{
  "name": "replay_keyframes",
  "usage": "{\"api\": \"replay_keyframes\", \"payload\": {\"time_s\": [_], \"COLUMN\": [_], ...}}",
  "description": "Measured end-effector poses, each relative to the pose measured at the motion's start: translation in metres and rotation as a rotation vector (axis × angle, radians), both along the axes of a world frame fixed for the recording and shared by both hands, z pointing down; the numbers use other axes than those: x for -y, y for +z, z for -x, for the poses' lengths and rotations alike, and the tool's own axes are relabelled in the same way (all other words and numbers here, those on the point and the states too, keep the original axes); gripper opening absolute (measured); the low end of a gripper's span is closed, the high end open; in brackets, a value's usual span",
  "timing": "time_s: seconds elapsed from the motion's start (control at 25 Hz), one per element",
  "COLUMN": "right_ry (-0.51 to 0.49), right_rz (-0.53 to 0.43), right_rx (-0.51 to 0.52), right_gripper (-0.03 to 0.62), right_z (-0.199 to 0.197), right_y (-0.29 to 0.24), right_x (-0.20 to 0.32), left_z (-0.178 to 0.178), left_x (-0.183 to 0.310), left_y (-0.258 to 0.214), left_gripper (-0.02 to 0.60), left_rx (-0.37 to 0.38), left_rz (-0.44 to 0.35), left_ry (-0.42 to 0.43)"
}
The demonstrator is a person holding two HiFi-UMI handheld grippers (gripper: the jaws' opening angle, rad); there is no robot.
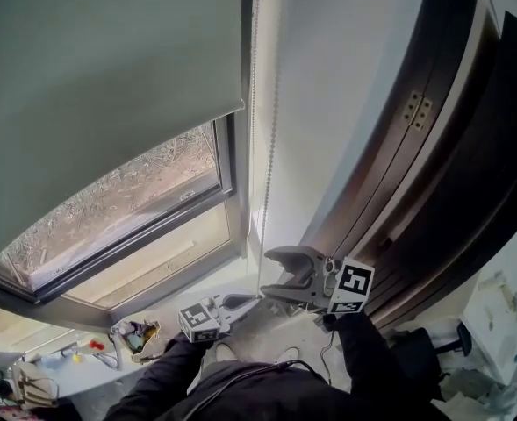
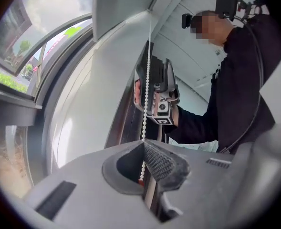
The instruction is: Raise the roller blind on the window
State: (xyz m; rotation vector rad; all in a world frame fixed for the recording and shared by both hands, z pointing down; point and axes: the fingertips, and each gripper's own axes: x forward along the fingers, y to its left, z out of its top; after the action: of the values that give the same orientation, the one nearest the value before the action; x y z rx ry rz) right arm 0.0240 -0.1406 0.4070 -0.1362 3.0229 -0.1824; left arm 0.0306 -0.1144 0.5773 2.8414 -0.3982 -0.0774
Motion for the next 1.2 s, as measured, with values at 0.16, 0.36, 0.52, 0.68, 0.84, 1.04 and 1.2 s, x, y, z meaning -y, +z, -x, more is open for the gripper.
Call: {"api": "replay_keyframes", "payload": {"time_s": [0.16,0.36,0.52,0.68,0.84,1.04,1.2], "right_ry": [-0.022,-0.015,0.004,-0.006,0.007,0.041,0.052], "right_rz": [-0.008,-0.042,-0.080,-0.072,-0.049,-0.046,-0.039], "right_rx": [0.016,0.040,0.006,-0.008,-0.029,0.006,-0.022], "right_gripper": [0.268,0.127,0.113,0.015,0.008,0.006,0.008], "right_z": [0.008,0.015,0.018,0.020,0.022,0.022,0.022], "right_y": [-0.022,-0.049,-0.058,-0.061,-0.060,-0.061,-0.041], "right_x": [-0.002,0.002,0.010,0.011,0.015,0.014,0.013], "left_z": [0.000,0.003,0.005,0.006,0.008,0.014,0.037], "left_x": [-0.012,-0.012,-0.011,-0.011,-0.013,-0.013,0.008], "left_y": [0.018,0.013,0.011,0.015,0.011,-0.009,-0.058], "left_gripper": [0.006,0.008,0.008,0.008,0.008,0.097,0.097], "left_rx": [-0.008,0.004,0.008,0.016,0.000,0.021,-0.069], "left_rz": [-0.008,-0.018,-0.017,-0.039,-0.013,-0.053,-0.081], "left_ry": [0.011,0.007,-0.005,-0.007,-0.030,-0.044,-0.138]}}
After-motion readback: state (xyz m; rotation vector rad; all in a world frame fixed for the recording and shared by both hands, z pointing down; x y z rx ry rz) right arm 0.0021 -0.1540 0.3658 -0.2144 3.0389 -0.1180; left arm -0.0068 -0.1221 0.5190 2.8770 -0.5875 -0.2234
